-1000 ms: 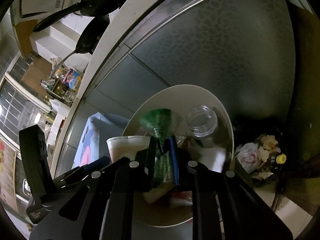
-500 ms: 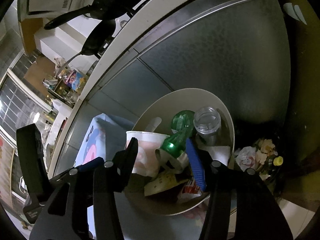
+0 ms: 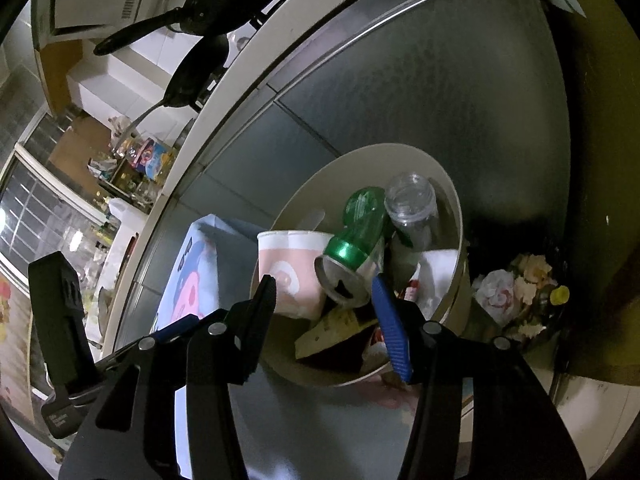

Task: Collect trash

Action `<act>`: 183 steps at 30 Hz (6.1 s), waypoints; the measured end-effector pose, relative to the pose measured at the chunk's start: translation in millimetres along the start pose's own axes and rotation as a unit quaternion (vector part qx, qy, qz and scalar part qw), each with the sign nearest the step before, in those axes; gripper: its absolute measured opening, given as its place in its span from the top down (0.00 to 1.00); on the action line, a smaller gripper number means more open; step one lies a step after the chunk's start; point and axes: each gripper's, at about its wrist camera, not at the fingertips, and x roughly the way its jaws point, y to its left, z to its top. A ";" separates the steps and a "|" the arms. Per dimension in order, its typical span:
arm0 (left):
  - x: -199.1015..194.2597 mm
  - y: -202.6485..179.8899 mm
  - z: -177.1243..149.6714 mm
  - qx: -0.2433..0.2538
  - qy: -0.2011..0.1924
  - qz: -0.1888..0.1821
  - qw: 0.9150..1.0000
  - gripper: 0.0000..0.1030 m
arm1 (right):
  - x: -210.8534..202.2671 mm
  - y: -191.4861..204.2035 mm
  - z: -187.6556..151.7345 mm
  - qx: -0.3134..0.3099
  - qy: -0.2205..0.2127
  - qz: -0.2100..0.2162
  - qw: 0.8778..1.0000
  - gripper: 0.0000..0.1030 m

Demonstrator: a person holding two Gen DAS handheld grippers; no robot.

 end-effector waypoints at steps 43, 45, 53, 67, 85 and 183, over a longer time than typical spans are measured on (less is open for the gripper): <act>-98.5 16.6 -67.3 0.001 -0.087 0.060 0.994 0.14 | -67.0 86.2 -64.8 -0.086 -0.056 0.001 0.995 0.51; -105.5 18.0 -70.7 0.001 -0.092 0.064 0.994 0.09 | -71.8 87.9 -67.5 -0.086 -0.059 0.000 0.995 0.51; -127.1 18.3 -80.0 0.002 -0.107 0.078 0.991 0.04 | -87.4 87.9 -77.0 -0.074 -0.065 -0.004 0.995 0.51; -169.3 26.3 -94.3 -0.024 -0.137 0.091 0.986 0.04 | -125.1 101.8 -102.6 -0.085 -0.081 -0.003 0.993 0.35; -236.3 38.3 -127.9 -0.046 -0.211 0.132 0.967 0.04 | -166.4 131.2 -131.3 -0.106 -0.112 -0.011 0.988 0.11; -322.4 34.7 -204.9 -0.063 -0.322 0.159 0.931 0.04 | -241.0 199.0 -222.4 -0.184 -0.231 -0.041 0.955 0.06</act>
